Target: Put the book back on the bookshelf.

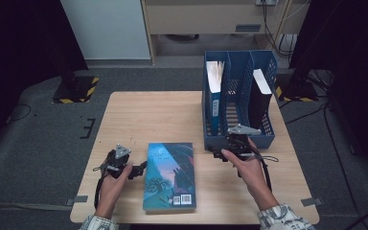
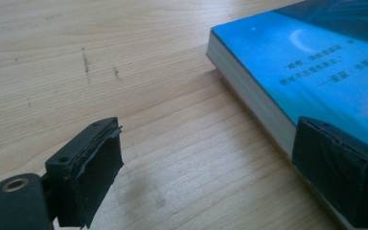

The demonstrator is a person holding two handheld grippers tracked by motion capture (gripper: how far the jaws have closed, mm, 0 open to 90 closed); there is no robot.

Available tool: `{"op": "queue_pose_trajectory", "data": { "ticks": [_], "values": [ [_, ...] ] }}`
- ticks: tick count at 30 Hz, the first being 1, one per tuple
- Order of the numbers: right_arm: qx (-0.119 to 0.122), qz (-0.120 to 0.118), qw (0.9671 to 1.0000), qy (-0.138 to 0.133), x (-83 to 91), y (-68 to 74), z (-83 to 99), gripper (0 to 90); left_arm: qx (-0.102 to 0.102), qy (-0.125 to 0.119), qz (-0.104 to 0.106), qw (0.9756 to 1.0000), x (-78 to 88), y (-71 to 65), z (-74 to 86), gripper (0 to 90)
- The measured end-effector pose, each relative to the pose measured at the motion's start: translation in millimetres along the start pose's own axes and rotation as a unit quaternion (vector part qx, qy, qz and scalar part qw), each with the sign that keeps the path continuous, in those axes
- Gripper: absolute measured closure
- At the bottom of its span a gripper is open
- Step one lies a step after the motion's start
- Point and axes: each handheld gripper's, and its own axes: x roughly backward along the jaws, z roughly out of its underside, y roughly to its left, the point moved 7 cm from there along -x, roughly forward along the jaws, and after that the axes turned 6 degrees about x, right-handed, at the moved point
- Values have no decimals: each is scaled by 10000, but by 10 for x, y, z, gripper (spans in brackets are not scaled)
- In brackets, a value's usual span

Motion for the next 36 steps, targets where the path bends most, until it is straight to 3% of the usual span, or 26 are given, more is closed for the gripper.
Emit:
{"op": "queue_pose_trajectory", "data": {
  "ticks": [6, 10, 15, 21, 27, 34, 36],
  "values": [
    [172, -358, 9991, 172, -164, 323, 83, 137, 66, -140, 73, 9999, 64, -46, -25, 120],
    [312, -542, 9971, 432, -282, 495, 209, 132, 44, -204, 131, 9997, 95, -88, -48, 120],
    [314, -728, 9955, 519, -352, 642, 294, 143, -37, -81, 461, 9989, 116, -245, -6, 149],
    [334, -972, 9921, 721, -438, 774, 419, 134, -186, 38, 805, 9966, 115, -440, 44, 133],
    [357, -1170, 9885, 892, -500, 870, 545, 128, -391, 199, 1003, 9940, 102, -559, 97, 171],
    [335, -1287, 9845, 1144, -563, 937, 661, 112, -232, 228, 1144, 9929, 94, -573, 106, 247],
    [206, -1352, 9839, 1147, -569, 947, 680, 107, -185, 242, 1160, 9928, 90, -571, 110, 248]
  ]
}}
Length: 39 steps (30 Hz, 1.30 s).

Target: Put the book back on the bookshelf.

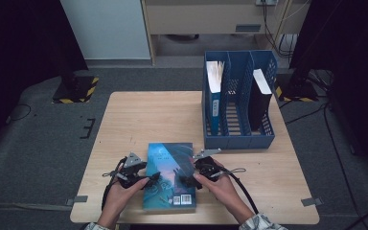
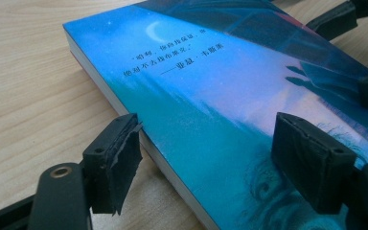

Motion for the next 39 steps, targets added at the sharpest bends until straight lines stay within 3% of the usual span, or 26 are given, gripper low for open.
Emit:
{"op": "queue_pose_trajectory", "data": {
  "ticks": [4, 9, 18, 21, 27, 31, 39],
  "values": [
    [-197, -156, 9997, -47, -14, -10, 29, 102, 142, -33, 39, 9999, -26, 13, -8, 241],
    [-318, -262, 9991, -10, -43, -15, 52, 61, 180, -86, 83, 9998, -68, 30, -32, 242],
    [-247, -316, 9992, -73, -33, -28, 72, 53, 216, -78, 121, 9997, -85, 47, -41, 231],
    [-224, -389, 9988, -171, -24, -33, 86, 52, 234, -57, -12, 9997, -80, 80, -35, 158],
    [-193, -370, 9989, -195, -35, -26, 87, 38, 310, -6, 76, 9995, -74, 92, -21, 153],
    [-197, -385, 9989, -181, -35, -25, 85, 35, 426, 60, 382, 9983, -104, 57, -10, 198],
    [-128, -409, 9989, -174, -45, -33, 81, 18, 422, 72, 418, 9982, -111, 61, -15, 187]
  ]
}}
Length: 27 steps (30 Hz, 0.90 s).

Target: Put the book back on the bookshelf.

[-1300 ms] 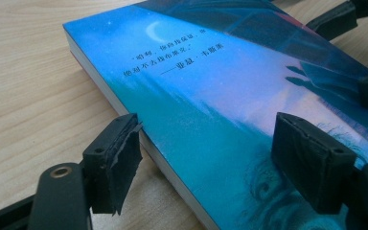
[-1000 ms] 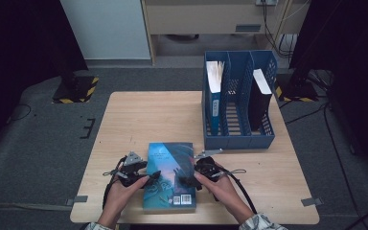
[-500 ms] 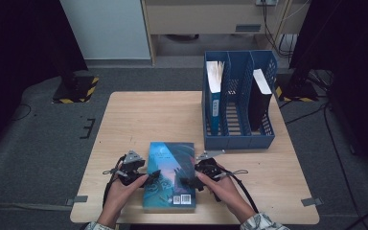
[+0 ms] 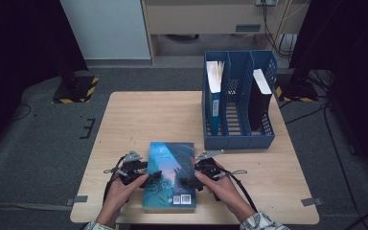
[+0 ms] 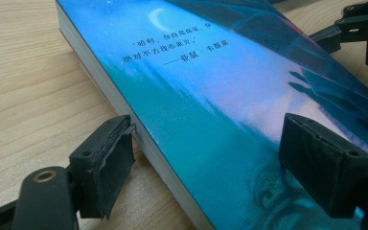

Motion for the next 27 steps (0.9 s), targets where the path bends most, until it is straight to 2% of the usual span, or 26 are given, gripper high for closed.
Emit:
{"op": "queue_pose_trajectory", "data": {
  "ticks": [9, 17, 24, 27],
  "values": [
    [73, 18, 10000, -27, -40, -33, -39, 10, 36, -1, -35, 10000, -4, 23, -17, 188],
    [-37, 42, 9999, -118, -40, -40, -55, 57, -53, -42, -149, 9999, 38, 41, -22, 213],
    [-31, 16, 9999, -108, -34, -60, -59, 63, 75, -76, -47, 9999, 25, 70, -36, 236],
    [-27, 10, 10000, -79, -29, -60, -64, 71, 12, -53, -109, 9999, 32, 66, -36, 240]
  ]
}}
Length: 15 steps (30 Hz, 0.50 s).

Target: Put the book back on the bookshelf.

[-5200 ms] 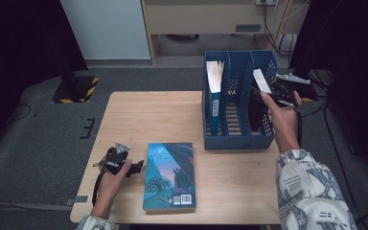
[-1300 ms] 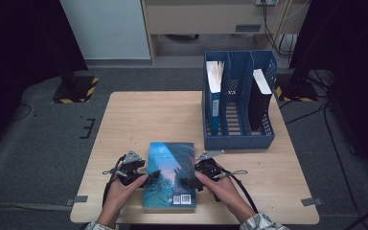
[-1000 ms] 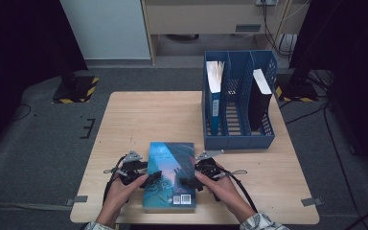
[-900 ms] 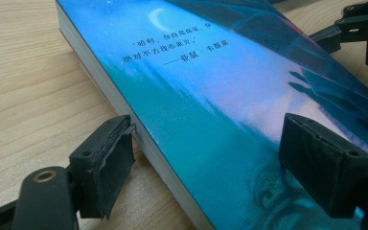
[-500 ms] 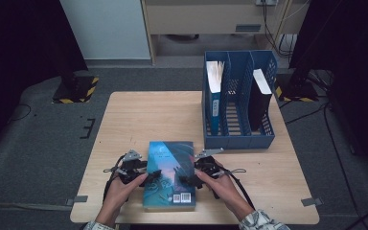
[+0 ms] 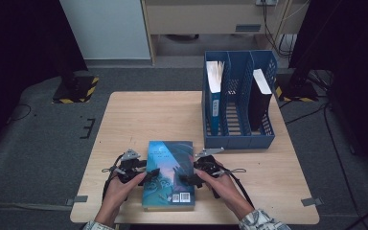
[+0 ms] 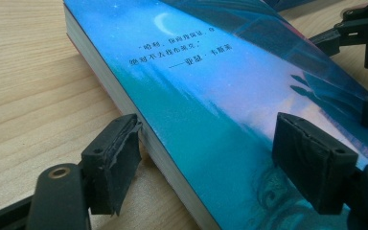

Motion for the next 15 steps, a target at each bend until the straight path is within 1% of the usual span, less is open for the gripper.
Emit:
{"op": "queue_pose_trajectory", "data": {
  "ticks": [3, 5, 6, 8, 11, 15],
  "values": [
    [13, 10, 10000, -56, 3, 12, -12, 112, 2, 17, -69, 10000, 28, 30, 1, 238],
    [90, 35, 9999, -86, 6, 38, -33, 153, 39, 1, -113, 9999, 52, 69, 3, 238],
    [128, 33, 9999, -102, 7, 55, -46, 158, 39, -1, -131, 9999, 62, 85, 5, 239],
    [175, 33, 9998, -113, 3, 84, -68, 158, 41, 6, -134, 9999, 74, 102, 9, 240],
    [226, 40, 9997, -88, 0, 85, -64, 161, 24, 4, -144, 9999, 73, 100, 10, 239],
    [161, -66, 9998, 15, -15, 86, -36, 139, 64, -7, -78, 9999, 63, 108, 10, 239]
  ]
}}
